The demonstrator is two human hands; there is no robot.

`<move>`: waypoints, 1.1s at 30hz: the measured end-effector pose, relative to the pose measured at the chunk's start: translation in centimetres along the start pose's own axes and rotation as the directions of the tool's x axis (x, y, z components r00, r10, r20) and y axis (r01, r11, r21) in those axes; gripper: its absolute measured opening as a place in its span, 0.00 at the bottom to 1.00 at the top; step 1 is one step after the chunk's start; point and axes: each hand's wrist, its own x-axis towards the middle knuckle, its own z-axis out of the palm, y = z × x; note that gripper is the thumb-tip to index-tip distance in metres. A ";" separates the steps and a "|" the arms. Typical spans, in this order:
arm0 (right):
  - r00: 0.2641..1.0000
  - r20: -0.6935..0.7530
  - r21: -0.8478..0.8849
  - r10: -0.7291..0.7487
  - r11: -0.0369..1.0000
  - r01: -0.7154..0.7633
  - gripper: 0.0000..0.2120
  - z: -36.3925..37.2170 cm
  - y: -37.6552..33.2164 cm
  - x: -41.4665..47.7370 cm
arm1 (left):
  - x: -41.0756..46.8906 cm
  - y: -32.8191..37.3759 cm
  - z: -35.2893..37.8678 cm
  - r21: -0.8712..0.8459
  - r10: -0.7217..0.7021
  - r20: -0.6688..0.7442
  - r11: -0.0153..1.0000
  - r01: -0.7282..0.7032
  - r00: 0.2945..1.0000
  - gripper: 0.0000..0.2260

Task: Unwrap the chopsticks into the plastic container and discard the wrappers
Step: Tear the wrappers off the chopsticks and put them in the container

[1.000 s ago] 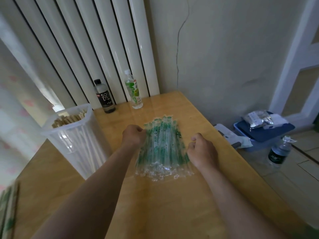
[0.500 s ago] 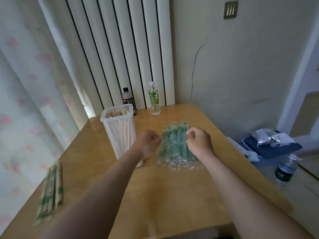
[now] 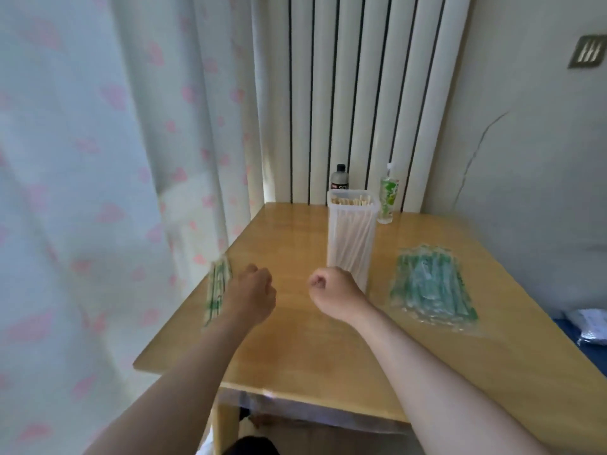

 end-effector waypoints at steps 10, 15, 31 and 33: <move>0.984 0.166 -0.018 0.061 0.998 -0.059 0.10 11.6 -4.4 3.9 | -3.5 -10.1 1.2 0.071 -0.137 0.081 0.989 0.132 0.987 0.12; 0.984 0.138 -0.030 0.117 0.993 -0.113 0.07 13.8 -5.4 5.4 | -3.4 -11.0 2.7 0.013 -0.103 0.035 0.995 0.102 0.994 0.14; 0.941 0.149 0.177 0.303 0.928 -0.327 0.13 14.5 -5.3 6.9 | -3.2 -11.3 3.0 0.021 -0.079 -0.008 0.997 0.079 0.997 0.15; 0.919 0.203 0.376 0.337 0.840 -0.391 0.10 13.8 -5.0 6.8 | -3.2 -11.4 2.9 0.027 -0.079 -0.004 0.996 0.080 0.997 0.15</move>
